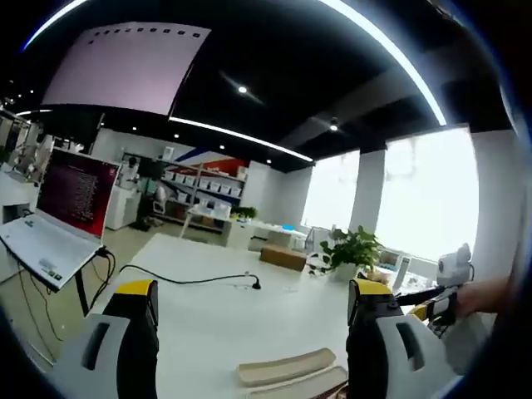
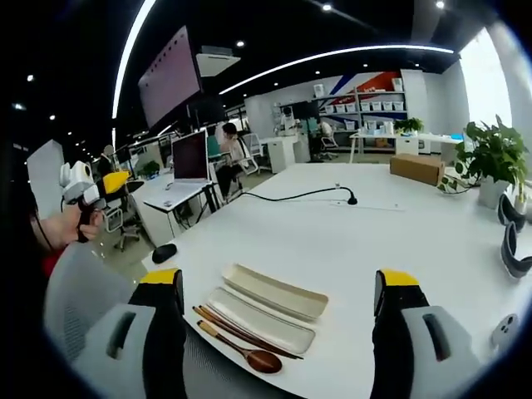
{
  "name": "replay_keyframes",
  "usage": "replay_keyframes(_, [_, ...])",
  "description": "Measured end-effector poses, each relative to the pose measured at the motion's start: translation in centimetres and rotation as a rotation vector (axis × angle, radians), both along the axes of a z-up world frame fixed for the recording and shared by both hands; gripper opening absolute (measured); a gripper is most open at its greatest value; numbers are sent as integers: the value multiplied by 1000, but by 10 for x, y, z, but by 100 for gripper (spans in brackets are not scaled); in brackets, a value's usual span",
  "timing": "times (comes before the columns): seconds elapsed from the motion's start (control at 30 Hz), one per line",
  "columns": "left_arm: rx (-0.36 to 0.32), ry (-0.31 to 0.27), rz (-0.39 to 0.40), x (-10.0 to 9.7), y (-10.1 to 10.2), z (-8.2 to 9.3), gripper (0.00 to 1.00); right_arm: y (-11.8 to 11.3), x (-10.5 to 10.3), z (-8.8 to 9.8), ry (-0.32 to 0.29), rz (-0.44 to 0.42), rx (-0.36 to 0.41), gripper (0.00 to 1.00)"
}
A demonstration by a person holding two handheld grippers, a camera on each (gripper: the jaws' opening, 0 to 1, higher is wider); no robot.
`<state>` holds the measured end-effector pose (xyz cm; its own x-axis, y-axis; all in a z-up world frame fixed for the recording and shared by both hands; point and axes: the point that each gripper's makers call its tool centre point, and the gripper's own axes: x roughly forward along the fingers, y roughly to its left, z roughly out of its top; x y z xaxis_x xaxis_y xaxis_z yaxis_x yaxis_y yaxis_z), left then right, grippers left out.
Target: Arrange the utensils inside the cutlery case until each visible utensil rests in its matching compartment.
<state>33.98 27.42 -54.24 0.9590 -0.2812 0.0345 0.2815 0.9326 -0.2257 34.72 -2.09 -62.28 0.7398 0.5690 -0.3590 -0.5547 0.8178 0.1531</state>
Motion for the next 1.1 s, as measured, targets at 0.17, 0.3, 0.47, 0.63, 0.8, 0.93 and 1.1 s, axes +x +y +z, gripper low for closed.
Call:
replay_keyframes(0.17, [-27,10,10,-1,4,-1,96,-2,0,0,-2,-7,-6,94])
replay_keyframes(0.3, [-26,20,0,-1,2,-3,95,-3,0,1,-3,-10,-1,94])
replay_keyframes(0.47, [-5,15,0,0,1,-2,95,-4,2,1,3,-18,15,94])
replay_keyframes(0.63, [0,16,2,1,2,-2,95,-4,3,2,1,-19,16,94])
replay_keyframes(0.8, [0,19,1,2,1,-3,95,-3,4,3,-6,-17,19,94])
replay_keyframes(0.93, [1,25,-1,2,1,-4,94,-3,4,3,-5,-14,23,94])
replay_keyframes(1.1, [6,32,3,2,1,-5,94,-1,3,3,-3,-6,22,94])
